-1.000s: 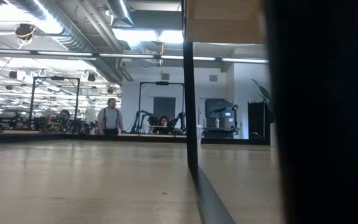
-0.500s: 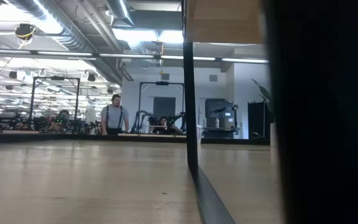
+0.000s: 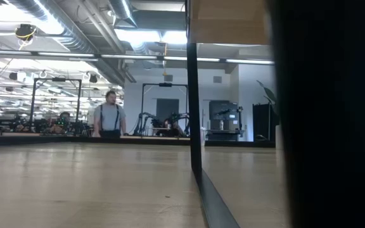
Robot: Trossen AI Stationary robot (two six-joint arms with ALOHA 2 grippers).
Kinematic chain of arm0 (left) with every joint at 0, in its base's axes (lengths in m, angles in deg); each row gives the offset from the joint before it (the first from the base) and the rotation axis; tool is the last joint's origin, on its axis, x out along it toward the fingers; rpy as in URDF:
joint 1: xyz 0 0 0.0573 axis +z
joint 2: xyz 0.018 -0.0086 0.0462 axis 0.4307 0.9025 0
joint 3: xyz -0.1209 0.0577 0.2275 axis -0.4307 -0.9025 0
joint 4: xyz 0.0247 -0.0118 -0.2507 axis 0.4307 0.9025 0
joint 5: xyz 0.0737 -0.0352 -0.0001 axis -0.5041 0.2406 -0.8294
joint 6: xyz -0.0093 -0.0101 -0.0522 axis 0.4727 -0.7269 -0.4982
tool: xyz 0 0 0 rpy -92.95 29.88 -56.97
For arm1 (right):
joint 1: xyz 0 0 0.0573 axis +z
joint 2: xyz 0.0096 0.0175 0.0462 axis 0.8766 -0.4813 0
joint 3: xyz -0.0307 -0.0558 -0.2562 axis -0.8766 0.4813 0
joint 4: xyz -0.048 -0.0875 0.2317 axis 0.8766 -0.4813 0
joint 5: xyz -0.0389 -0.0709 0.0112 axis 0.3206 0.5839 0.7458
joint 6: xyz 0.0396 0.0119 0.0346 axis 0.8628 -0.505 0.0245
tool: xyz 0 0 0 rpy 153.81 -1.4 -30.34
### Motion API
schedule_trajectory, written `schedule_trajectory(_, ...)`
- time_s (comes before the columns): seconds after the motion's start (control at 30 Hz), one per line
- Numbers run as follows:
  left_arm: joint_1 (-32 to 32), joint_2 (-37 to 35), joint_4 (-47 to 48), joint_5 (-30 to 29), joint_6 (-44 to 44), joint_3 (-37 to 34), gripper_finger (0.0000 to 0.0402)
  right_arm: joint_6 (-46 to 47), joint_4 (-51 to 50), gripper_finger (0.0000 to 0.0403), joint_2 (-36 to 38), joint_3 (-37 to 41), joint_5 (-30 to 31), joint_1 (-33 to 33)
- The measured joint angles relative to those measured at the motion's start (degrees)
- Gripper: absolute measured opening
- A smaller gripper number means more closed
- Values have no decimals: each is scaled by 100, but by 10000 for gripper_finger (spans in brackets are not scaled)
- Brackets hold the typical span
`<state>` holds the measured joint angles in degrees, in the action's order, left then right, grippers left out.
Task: Pick and place medicine bottles onto shelf by color
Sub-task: Put the top transparent pill bottle on the shelf aligned with the other transparent pill bottle
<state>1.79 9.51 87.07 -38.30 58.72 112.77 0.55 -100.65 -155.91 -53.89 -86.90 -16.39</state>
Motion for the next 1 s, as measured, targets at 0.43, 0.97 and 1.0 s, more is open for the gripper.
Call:
schedule_trajectory(0.43,-46,0,2,66,0,0,259,35,2,158,-180,0,-17,2)
schedule_trajectory(0.97,-46,0,0,63,-4,0,259,94,2,158,-182,0,-56,107)
schedule_trajectory(1.0,-46,0,0,63,-4,-1,259,43,2,158,-183,0,32,120)
